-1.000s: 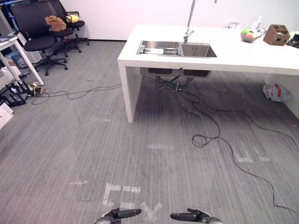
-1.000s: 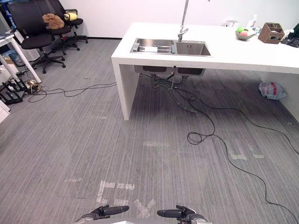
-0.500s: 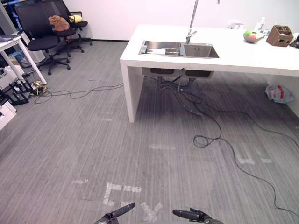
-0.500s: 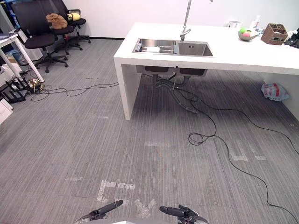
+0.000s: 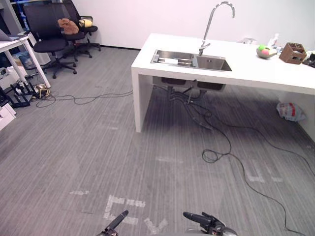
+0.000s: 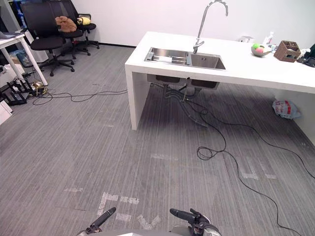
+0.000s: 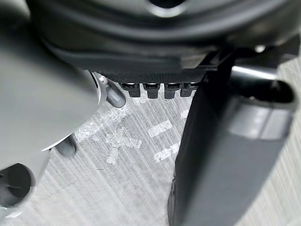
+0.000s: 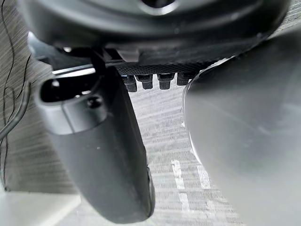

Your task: Walk over to the sink, pick up the cup, carry it to the dishwasher, place the cup inside the dishwasher, then close the dishwasher door

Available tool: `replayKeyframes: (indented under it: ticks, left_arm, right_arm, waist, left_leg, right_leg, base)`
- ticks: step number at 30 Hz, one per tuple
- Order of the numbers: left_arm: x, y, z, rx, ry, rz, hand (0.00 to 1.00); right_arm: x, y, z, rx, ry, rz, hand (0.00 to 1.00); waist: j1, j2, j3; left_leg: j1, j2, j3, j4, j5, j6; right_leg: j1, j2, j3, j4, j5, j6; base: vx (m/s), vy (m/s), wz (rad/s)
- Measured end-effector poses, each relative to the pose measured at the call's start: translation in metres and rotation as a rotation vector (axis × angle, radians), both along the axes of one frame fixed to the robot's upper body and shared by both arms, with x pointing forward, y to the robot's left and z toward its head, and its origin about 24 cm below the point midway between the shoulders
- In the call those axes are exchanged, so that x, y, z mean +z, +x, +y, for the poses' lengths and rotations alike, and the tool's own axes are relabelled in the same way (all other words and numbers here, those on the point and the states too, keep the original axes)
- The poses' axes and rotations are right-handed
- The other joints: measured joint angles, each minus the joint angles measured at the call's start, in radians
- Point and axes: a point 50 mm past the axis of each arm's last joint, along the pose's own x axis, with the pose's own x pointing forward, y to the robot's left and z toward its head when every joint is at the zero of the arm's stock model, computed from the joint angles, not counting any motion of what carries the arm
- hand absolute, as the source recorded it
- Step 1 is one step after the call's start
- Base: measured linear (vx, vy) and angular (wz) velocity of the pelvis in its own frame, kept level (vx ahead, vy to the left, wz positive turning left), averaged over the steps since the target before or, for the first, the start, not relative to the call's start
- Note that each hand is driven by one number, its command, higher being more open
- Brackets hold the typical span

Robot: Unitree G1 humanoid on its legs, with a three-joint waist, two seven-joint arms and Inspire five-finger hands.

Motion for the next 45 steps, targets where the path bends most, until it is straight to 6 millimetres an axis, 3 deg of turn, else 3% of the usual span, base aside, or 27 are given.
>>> replayKeyframes:
  ticks: [1,2,3,7,9,10,13,14,16,17,20,23,25,26,27,28,29,31,34,35,36,38,39,40,41,42,45]
  left_arm:
    - [0.0,0.0,0.0,0.005,0.004,0.008,1.0]
    - [0.0,-0.001,0.002,0.0,0.015,0.019,1.0]
    - [0.0,0.002,0.002,-0.005,0.016,0.02,1.0]
    - [-0.001,0.007,-0.006,-0.052,0.013,0.029,1.0]
    - [-0.002,-0.004,-0.002,-0.068,0.03,0.044,1.0]
    - [-0.003,-0.007,-0.002,-0.05,0.024,0.048,1.0]
    - [-0.002,-0.007,-0.004,0.002,0.008,0.016,1.0]
    - [-0.002,-0.006,-0.007,0.028,0.001,0.005,1.0]
    - [0.0,-0.001,-0.005,0.041,0.01,-0.019,1.0]
    - [0.001,0.004,-0.002,0.033,0.038,-0.039,1.0]
    - [0.002,0.009,-0.003,-0.002,0.054,-0.063,1.0]
    - [0.003,0.015,-0.007,-0.033,0.049,-0.099,1.0]
    - [0.003,0.016,-0.009,-0.02,0.047,-0.124,1.0]
    - [0.003,0.013,-0.009,-0.009,0.064,-0.129,1.0]
    - [0.001,0.002,-0.009,0.001,0.093,-0.114,1.0]
    - [0.001,-0.004,-0.007,0.005,0.115,-0.111,1.0]
    - [0.004,0.003,0.0,-0.042,0.186,-0.132,1.0]
    - [0.013,0.023,0.005,-0.151,0.296,-0.196,1.0]
    - [0.045,0.072,0.003,-0.295,0.493,-0.379,1.0]
    - [0.065,0.094,-0.001,-0.384,0.594,-0.477,1.0]
    - [0.077,0.104,-0.003,-0.407,0.641,-0.534,1.0]
    - [0.136,0.144,-0.02,-0.42,0.858,-0.784,1.0]
    - [0.178,0.168,-0.034,-0.397,0.958,-0.975,1.0]
    - [0.194,0.176,-0.038,-0.387,0.995,-1.04,1.0]
    - [0.224,0.188,-0.046,-0.375,1.071,-1.168,1.0]
    - [0.239,0.193,-0.05,-0.368,1.109,-1.23,1.0]
    - [0.291,0.201,-0.068,-0.38,1.27,-1.482,1.0]
  right_arm:
    - [0.0,-0.001,0.0,0.004,0.006,0.003,1.0]
    - [-0.001,-0.004,0.001,0.015,0.017,0.014,1.0]
    - [-0.002,-0.007,-0.001,0.021,0.016,0.029,1.0]
    - [0.0,0.0,-0.011,0.046,0.006,0.033,1.0]
    - [-0.002,-0.005,-0.006,0.061,0.021,0.058,1.0]
    - [-0.002,-0.006,-0.007,0.055,0.022,0.067,1.0]
    - [-0.002,-0.011,-0.012,0.01,0.028,0.098,1.0]
    - [-0.001,-0.014,-0.016,-0.028,0.031,0.097,1.0]
    - [-0.001,-0.015,-0.017,-0.056,0.036,0.085,1.0]
    - [-0.001,-0.015,-0.015,-0.075,0.04,0.085,1.0]
    - [-0.002,-0.02,-0.015,-0.1,0.027,0.105,1.0]
    - [-0.002,-0.017,-0.013,-0.099,0.031,0.101,1.0]
    - [0.0,-0.005,-0.006,-0.087,0.049,0.062,1.0]
    - [0.001,0.006,0.002,-0.078,0.075,0.03,1.0]
    - [0.001,0.01,0.014,-0.041,0.102,0.017,1.0]
    - [0.001,0.011,0.016,-0.018,0.109,0.014,1.0]
    - [0.002,0.014,0.03,0.006,0.137,0.0,1.0]
    - [0.002,0.015,0.036,0.015,0.154,0.01,1.0]
    - [0.004,0.016,0.043,-0.001,0.168,0.026,1.0]
    - [0.006,0.016,0.045,-0.014,0.166,0.014,1.0]
    - [0.008,0.018,0.046,-0.014,0.167,0.001,1.0]
    - [0.014,0.028,0.049,-0.011,0.182,-0.05,1.0]
    - [0.019,0.037,0.045,-0.023,0.192,-0.1,1.0]
    - [0.021,0.039,0.044,-0.025,0.197,-0.119,1.0]
    - [0.024,0.044,0.043,-0.029,0.205,-0.16,1.0]
    - [0.025,0.046,0.042,-0.035,0.208,-0.179,1.0]
    - [0.025,0.045,0.04,-0.066,0.19,-0.23,1.0]
  waist:
    - [-0.004,0.003,0.001]
    - [-0.007,0.001,0.002]
    - [-0.008,0.002,0.007]
    - [-0.023,0.049,0.046]
    - [-0.022,0.034,0.006]
    - [-0.022,0.041,-0.001]
    - [-0.022,0.059,-0.027]
    - [-0.021,0.09,-0.039]
    - [-0.022,0.1,-0.038]
    - [-0.017,0.089,-0.025]
    - [-0.014,0.084,-0.019]
    - [0.014,0.074,-0.006]
    - [0.032,0.06,0.016]
    - [0.04,0.059,0.041]
    - [0.046,0.059,0.046]
    - [0.049,0.052,0.041]
    - [0.044,0.034,0.04]
    - [0.047,0.01,0.038]
    - [0.058,-0.01,0.036]
    - [0.061,-0.017,0.03]
    - [0.061,-0.021,0.027]
    - [0.034,-0.021,0.025]
    - [0.013,-0.008,0.027]
    - [0.004,-0.002,0.026]
    - [-0.014,0.0,0.025]
    - [-0.023,0.001,0.025]
    - [-0.034,0.014,0.031]
  left_leg:
    - [-0.002,0.022,-0.001,0.021,-0.021,-0.016]
    - [-0.001,0.043,-0.005,0.046,-0.053,-0.038]
    - [0.015,0.055,-0.007,0.07,-0.076,-0.063]
    - [0.07,0.106,-0.048,0.089,-0.091,-0.064]
    - [0.088,0.112,-0.059,0.081,-0.122,-0.068]
    - [0.088,0.115,-0.06,0.102,-0.123,-0.064]
    - [-0.05,0.168,-0.104,0.445,-0.119,-0.062]
    - [-0.127,0.201,-0.118,0.607,-0.087,-0.066]
    - [-0.23,0.251,-0.11,0.815,0.049,-0.062]
    - [-0.29,0.272,-0.104,0.945,0.133,-0.065]
    - [-0.395,0.252,-0.034,1.055,0.016,-0.059]
    - [-0.469,0.208,0.15,0.824,-0.081,-0.031]
    - [-0.521,0.156,0.227,0.633,-0.069,-0.013]
    - [-0.539,0.13,0.213,0.489,-0.015,-0.007]
    - [-0.539,0.119,0.186,0.385,0.103,-0.011]
    - [-0.532,0.11,0.188,0.403,0.124,0.04]
    - [-0.533,0.087,0.193,0.438,0.064,0.059]
    - [-0.519,0.055,0.19,0.457,0.008,0.085]
    - [-0.395,0.018,0.209,0.428,-0.064,0.091]
    - [-0.325,0.003,0.228,0.388,-0.081,0.089]
    - [-0.295,-0.003,0.237,0.369,-0.086,0.087]
    - [-0.199,-0.025,0.25,0.309,-0.1,0.082]
    - [-0.135,-0.025,0.244,0.272,-0.105,0.083]
    - [-0.11,-0.022,0.238,0.255,-0.101,0.074]
    - [-0.063,-0.012,0.225,0.223,-0.095,0.062]
    - [-0.042,-0.005,0.217,0.209,-0.094,0.058]
    - [0.047,0.057,0.174,0.157,-0.104,0.016]
  right_leg:
    - [0.004,0.011,0.005,-0.045,0.047,0.005]
    - [0.018,0.017,0.007,-0.069,0.114,0.041]
    - [0.042,0.024,-0.019,-0.047,0.149,0.043]
    - [-0.012,0.028,-0.043,0.227,0.049,0.019]
    - [0.003,0.038,-0.032,0.167,-0.024,0.006]
    - [0.013,0.045,-0.037,0.157,-0.037,-0.002]
    - [0.078,0.095,-0.049,0.1,-0.059,-0.015]
    - [0.093,0.126,-0.05,0.09,-0.064,-0.032]
    - [0.138,0.158,-0.045,0.065,-0.078,-0.046]
    - [0.195,0.169,-0.038,0.022,-0.079,-0.054]
    - [0.334,0.16,-0.032,-0.093,-0.077,-0.052]
    - [0.435,0.127,-0.011,-0.187,-0.077,-0.046]
    - [0.46,0.08,0.016,-0.203,-0.098,-0.025]
    - [0.487,0.053,0.05,-0.206,-0.126,-0.03]
    - [0.512,0.043,0.087,-0.206,-0.161,-0.029]
    - [0.526,0.03,0.102,-0.202,-0.168,-0.03]
    - [0.51,0.006,0.117,-0.14,-0.157,-0.04]
    - [0.451,-0.018,0.158,0.018,-0.125,0.01]
    - [0.345,-0.023,0.218,0.378,0.038,0.143]
    - [0.272,-0.016,0.224,0.564,0.125,0.204]
    - [0.23,-0.012,0.224,0.662,0.163,0.218]
    - [0.064,-0.03,0.161,0.992,0.196,0.187]
    - [-0.027,-0.046,0.116,1.105,0.171,0.102]
    - [-0.059,-0.047,0.1,1.11,0.154,0.076]
    - [-0.112,-0.047,0.071,1.07,0.118,0.03]
    - [-0.133,-0.046,0.055,1.021,0.1,0.017]
    - [-0.142,-0.038,-0.049,0.508,0.036,0.005]
  base:
    - [0.21,-0.198,-0.06]
    - [0.27,-0.246,0.04]
    - [0.29,-0.243,0.2]
    - [0.25,-0.167,0.3]
    - [0.16,-0.139,0.25]
    - [0.22,-0.125,0.13]
    - [0.27,-0.183,-0.08]
    - [0.28,-0.148,-0.21]
    - [0.34,-0.14,-0.19]
    - [0.34,-0.092,-0.08]
    - [0.31,-0.043,-0.01]
    - [0.43,0.07,-0.22]
    - [0.47,0.181,-0.56]
    - [0.48,0.25,-0.83]
    - [0.49,0.269,-0.85]
    - [0.52,0.303,-0.37]
    - [0.63,0.372,0.12]
    - [0.52,0.3,0.29]
    - [0.53,0.243,-0.09]
    - [0.31,0.085,-0.32]
    - [0.37,0.079,-0.46]
    - [0.34,0.045,-0.23]
    - [0.33,0.01,0.05]
    - [0.41,-0.009,0.21]
    - [0.29,-0.026,0.28]
    - [0.45,-0.093,0.4]
    - [0.44,-0.177,0.43]
